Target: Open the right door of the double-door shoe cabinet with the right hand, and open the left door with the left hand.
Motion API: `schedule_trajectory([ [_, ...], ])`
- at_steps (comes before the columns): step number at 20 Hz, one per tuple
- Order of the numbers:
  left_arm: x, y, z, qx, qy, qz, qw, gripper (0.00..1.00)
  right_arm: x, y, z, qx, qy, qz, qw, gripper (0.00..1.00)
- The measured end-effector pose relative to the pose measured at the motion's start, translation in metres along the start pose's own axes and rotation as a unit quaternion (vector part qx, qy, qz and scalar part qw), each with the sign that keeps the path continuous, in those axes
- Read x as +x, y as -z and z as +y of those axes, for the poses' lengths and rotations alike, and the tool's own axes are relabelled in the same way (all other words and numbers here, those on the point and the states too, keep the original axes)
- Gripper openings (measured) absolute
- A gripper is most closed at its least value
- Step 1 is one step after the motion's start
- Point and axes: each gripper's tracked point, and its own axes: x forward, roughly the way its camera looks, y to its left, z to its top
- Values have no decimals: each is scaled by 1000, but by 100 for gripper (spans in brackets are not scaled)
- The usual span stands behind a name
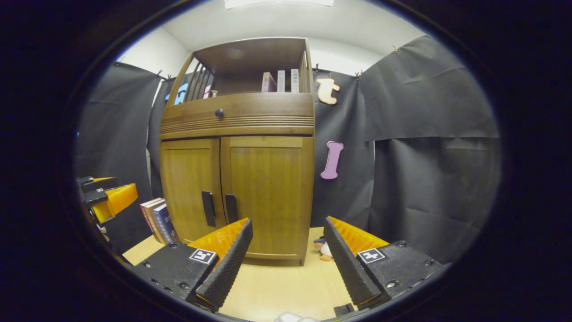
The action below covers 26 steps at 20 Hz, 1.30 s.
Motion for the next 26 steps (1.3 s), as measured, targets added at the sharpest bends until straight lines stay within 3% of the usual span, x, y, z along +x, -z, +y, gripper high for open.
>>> schedule_trajectory([
  [7,-7,0,4,5,12,1,1000,96,33,6,6,11,7,-4,1000,100],
  [14,-4,-6,3,-3,8,4,1000,96,120,12,28,40,-24,6,999,100],
  [21,0,-1,26,12,-71,27,997,96,216,35,89,43,-84,40,995,100],
  [26,-2,-6,41,28,-109,30,993,96,235,49,129,29,-122,58,990,96],
])
